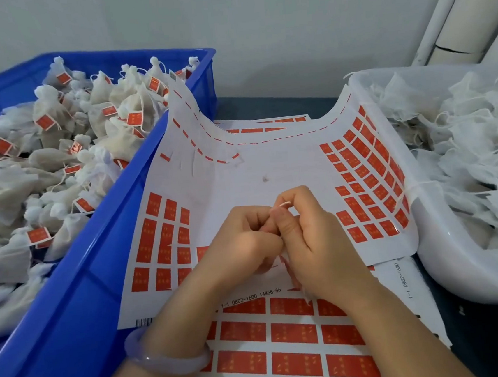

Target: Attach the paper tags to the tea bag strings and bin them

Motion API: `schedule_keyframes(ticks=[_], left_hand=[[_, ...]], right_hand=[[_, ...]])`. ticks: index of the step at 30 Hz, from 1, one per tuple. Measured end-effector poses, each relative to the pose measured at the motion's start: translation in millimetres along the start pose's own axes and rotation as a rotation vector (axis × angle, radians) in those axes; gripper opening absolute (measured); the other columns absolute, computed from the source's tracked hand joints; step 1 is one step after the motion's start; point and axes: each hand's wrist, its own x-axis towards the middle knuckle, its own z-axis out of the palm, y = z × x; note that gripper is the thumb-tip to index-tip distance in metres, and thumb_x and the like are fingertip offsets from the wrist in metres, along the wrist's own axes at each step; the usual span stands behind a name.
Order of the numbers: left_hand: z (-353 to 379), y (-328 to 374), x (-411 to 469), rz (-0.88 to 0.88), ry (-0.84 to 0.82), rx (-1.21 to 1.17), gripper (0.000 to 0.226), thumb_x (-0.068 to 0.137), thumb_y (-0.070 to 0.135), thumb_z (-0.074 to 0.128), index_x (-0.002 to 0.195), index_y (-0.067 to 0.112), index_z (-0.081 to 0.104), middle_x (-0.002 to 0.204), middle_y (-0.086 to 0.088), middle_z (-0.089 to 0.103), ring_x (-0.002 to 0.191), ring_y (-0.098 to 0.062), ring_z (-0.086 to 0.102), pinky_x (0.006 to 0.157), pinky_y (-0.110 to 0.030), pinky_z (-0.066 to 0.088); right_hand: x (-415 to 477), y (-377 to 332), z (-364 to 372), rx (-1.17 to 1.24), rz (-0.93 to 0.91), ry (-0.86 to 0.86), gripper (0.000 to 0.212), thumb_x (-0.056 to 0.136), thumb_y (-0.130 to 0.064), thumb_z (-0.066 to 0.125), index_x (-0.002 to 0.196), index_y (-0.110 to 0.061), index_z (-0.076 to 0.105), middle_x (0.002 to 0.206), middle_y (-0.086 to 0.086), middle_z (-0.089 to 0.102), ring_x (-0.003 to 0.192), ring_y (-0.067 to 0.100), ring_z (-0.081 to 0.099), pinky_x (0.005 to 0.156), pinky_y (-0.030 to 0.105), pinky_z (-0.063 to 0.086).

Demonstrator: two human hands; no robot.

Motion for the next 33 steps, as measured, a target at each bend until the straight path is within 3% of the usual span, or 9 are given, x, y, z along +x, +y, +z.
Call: schedule_keyframes(ticks=[3, 7, 10, 13, 14, 19, 24, 30, 33], left_hand=[[-2, -3, 0, 0.021, -0.016, 0.019, 0.010, 0.062, -0.002, 0.051, 0.062, 0.007, 0.049, 0.053, -0.005, 0.049, 0.043, -0.010, 0.047, 0.043, -0.017, 0.039], [-3, -4, 3, 0.078, 0.047, 0.026, 0.016, 0.076, 0.006, 0.074, 0.090, 0.006, 0.066, 0.076, -0.009, 0.070, 0.063, -0.023, 0.068, 0.060, -0.024, 0.055], [-3, -2, 3, 0.065, 0.062, 0.037, 0.018, 0.073, 0.020, 0.074, 0.086, 0.009, 0.070, 0.069, -0.005, 0.070, 0.055, -0.015, 0.066, 0.056, -0.019, 0.053], [-3, 0, 2, 0.075, 0.082, 0.070, 0.001, 0.080, 0.009, 0.070, 0.080, 0.009, 0.069, 0.061, 0.001, 0.067, 0.049, -0.008, 0.061, 0.052, -0.016, 0.050], [-3, -1, 3, 0.077, 0.113, 0.074, 0.007, 0.081, 0.006, 0.067, 0.076, 0.011, 0.068, 0.057, 0.002, 0.065, 0.047, -0.008, 0.060, 0.051, -0.017, 0.049], [1, 1, 3, 0.075, 0.117, 0.085, 0.008, 0.071, 0.013, 0.059, 0.064, 0.014, 0.063, 0.049, 0.004, 0.054, 0.044, -0.011, 0.050, 0.047, -0.022, 0.046], [-1, 2, 6, 0.162, 0.116, 0.055, 0.009, 0.069, 0.011, 0.055, 0.061, 0.015, 0.059, 0.052, 0.003, 0.051, 0.047, -0.011, 0.047, 0.047, -0.022, 0.042], [-7, -1, 6, 0.204, 0.378, -0.020, 0.014, 0.074, 0.024, 0.052, 0.064, 0.028, 0.061, 0.071, 0.010, 0.062, 0.079, -0.016, 0.061, 0.066, -0.030, 0.050], [-6, -1, 6, 0.218, 0.421, 0.022, 0.022, 0.085, 0.018, 0.058, 0.065, 0.028, 0.061, 0.067, 0.009, 0.065, 0.069, -0.011, 0.065, 0.059, -0.023, 0.053]], right_hand=[[2, 2, -2, -0.025, 0.016, 0.086, 0.019, 0.082, -0.053, 0.027, 0.087, -0.040, 0.039, 0.054, -0.015, 0.054, 0.053, -0.001, 0.057, 0.043, 0.011, 0.042], [6, 8, -9, -0.016, 0.062, 0.211, 0.022, 0.082, -0.048, 0.030, 0.094, -0.033, 0.041, 0.061, -0.016, 0.051, 0.056, -0.009, 0.056, 0.041, 0.006, 0.038], [5, 8, -9, -0.016, 0.048, 0.253, 0.018, 0.082, -0.048, 0.031, 0.091, -0.036, 0.040, 0.062, -0.018, 0.050, 0.059, -0.011, 0.055, 0.044, 0.005, 0.039], [5, 6, -7, -0.002, 0.040, 0.307, 0.013, 0.083, -0.046, 0.031, 0.085, -0.036, 0.039, 0.056, -0.015, 0.049, 0.058, -0.006, 0.057, 0.046, 0.008, 0.043], [5, 5, -6, 0.003, 0.043, 0.324, 0.013, 0.084, -0.045, 0.030, 0.085, -0.035, 0.039, 0.057, -0.014, 0.050, 0.061, -0.006, 0.057, 0.049, 0.007, 0.044], [8, 6, -9, 0.040, 0.063, 0.474, 0.012, 0.097, -0.022, 0.037, 0.088, -0.017, 0.044, 0.062, -0.009, 0.051, 0.062, -0.004, 0.056, 0.055, 0.005, 0.043], [9, 2, -11, 0.103, 0.119, 0.518, 0.019, 0.098, -0.024, 0.037, 0.080, -0.027, 0.042, 0.061, -0.008, 0.051, 0.061, -0.002, 0.056, 0.055, 0.006, 0.043], [8, -5, -10, 0.337, 0.139, 0.367, 0.020, 0.091, -0.038, 0.036, 0.089, -0.024, 0.050, 0.088, -0.020, 0.067, 0.075, 0.002, 0.064, 0.061, 0.010, 0.049], [9, -11, -11, 0.753, 0.193, 0.287, 0.021, 0.093, -0.033, 0.038, 0.087, -0.019, 0.053, 0.091, -0.006, 0.072, 0.066, 0.009, 0.063, 0.059, 0.018, 0.051]])
